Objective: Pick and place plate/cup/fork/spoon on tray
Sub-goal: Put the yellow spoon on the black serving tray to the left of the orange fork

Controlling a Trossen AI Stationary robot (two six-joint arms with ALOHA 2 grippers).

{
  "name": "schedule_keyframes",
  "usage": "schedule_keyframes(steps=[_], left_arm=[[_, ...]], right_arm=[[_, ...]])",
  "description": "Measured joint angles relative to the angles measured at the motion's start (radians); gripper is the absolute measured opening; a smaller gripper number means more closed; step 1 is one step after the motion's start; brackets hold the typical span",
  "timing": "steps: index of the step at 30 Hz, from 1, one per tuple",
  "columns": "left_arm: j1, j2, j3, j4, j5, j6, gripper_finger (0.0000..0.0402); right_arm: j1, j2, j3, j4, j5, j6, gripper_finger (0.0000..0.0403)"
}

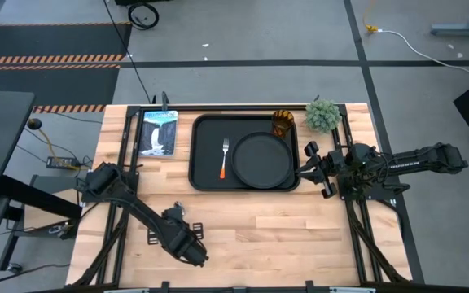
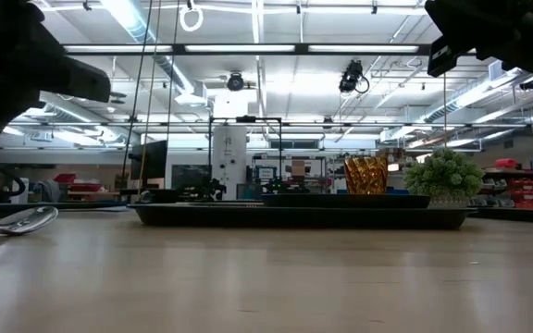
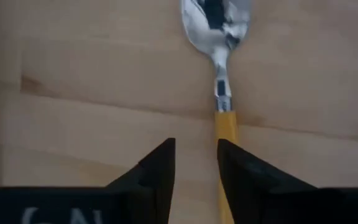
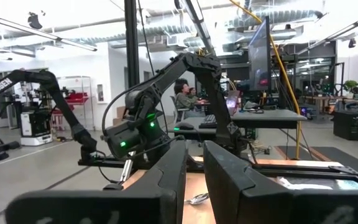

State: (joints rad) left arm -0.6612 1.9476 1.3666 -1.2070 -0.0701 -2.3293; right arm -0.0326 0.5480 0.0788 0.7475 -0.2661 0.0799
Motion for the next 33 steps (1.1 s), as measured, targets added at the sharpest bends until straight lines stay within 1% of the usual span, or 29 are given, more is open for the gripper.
schedule_keyframes(steps=[4, 9, 12, 14, 16, 20, 23, 30, 33], left_arm=[[0.000, 0.003, 0.000, 0.027, -0.046, 0.005, 0.0136], [0.014, 0.003, -0.006, 0.037, -0.067, 0.009, 0.0127], [0.019, 0.003, -0.069, 0.112, -0.061, 0.008, 0.0124], [0.018, 0.003, -0.123, 0.185, -0.038, 0.002, 0.0124], [0.018, -0.005, -0.161, 0.244, -0.043, 0.003, 0.0123], [0.024, -0.006, -0.181, 0.270, -0.038, 0.009, 0.0121], [0.025, -0.006, -0.181, 0.273, -0.039, 0.013, 0.0109], [0.022, -0.006, -0.181, 0.275, -0.036, 0.016, 0.0055], [0.019, -0.004, -0.181, 0.271, -0.036, 0.018, 0.0054]], right_arm=[[0.000, 0.000, 0.000, 0.000, 0.000, -0.004, 0.0064], [0.000, 0.000, 0.000, 0.000, 0.000, -0.004, 0.0064], [0.000, 0.000, 0.000, 0.000, 0.000, -0.001, 0.0064], [0.000, 0.000, 0.000, 0.000, 0.000, -0.001, 0.0064], [0.000, 0.000, 0.000, 0.000, 0.000, -0.001, 0.0064], [0.000, 0.000, 0.000, 0.001, 0.001, -0.001, 0.0064], [0.000, 0.000, 0.000, 0.001, 0.003, -0.001, 0.0064], [0.000, 0.000, 0.000, 0.001, 0.011, -0.004, 0.0064], [0.000, 0.000, 0.000, 0.002, 0.011, -0.004, 0.0064]])
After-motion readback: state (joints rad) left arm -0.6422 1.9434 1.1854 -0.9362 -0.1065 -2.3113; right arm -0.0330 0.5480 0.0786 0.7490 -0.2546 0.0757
